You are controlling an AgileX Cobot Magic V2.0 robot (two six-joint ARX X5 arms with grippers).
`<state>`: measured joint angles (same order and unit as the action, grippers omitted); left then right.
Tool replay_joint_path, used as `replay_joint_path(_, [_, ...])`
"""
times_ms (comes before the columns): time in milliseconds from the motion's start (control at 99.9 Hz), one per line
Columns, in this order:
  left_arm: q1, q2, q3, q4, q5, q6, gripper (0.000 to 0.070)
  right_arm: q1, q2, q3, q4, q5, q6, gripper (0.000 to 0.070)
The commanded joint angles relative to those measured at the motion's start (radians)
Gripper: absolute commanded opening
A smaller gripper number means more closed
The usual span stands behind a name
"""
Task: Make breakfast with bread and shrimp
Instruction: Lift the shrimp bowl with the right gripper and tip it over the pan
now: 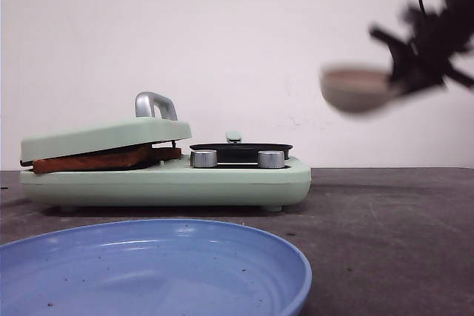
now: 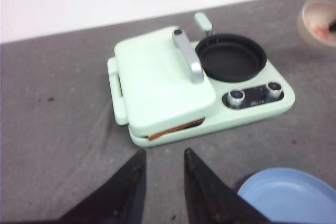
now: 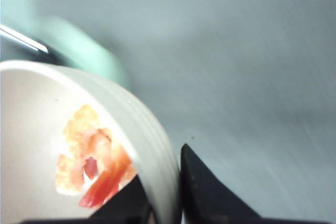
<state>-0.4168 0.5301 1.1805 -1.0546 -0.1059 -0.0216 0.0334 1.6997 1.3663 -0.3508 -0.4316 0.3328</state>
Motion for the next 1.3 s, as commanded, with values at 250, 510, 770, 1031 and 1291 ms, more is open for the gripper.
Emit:
replay_joint_path(250, [-0.005,0.004,0.017,0.047,0.002,-0.009,0.0052,0.23,0.027,0.177,0.093,0.19,-0.002,0.0])
replay_joint_path(510, [-0.005,0.004,0.017,0.052,0.002,-0.009,0.0052,0.362,0.097,0.207,0.187,0.394,-0.087,0.0])
replay_joint_path(770, [-0.005,0.004,0.017,0.043,0.008,-0.021,0.0052,0.469,0.162,0.207,0.272,0.676,-0.385,0.0])
replay_joint_path(1031, [-0.005,0.004,0.017,0.008,0.013,-0.021,0.0052,0.548,0.206,0.207,0.438,0.87,-0.689,0.0])
replay_joint_path(1291, [-0.005,0.004,0.017,0.005,0.013,-0.021,0.0052,0.575,0.221,0.207,0.569,0.938,-0.928,0.0])
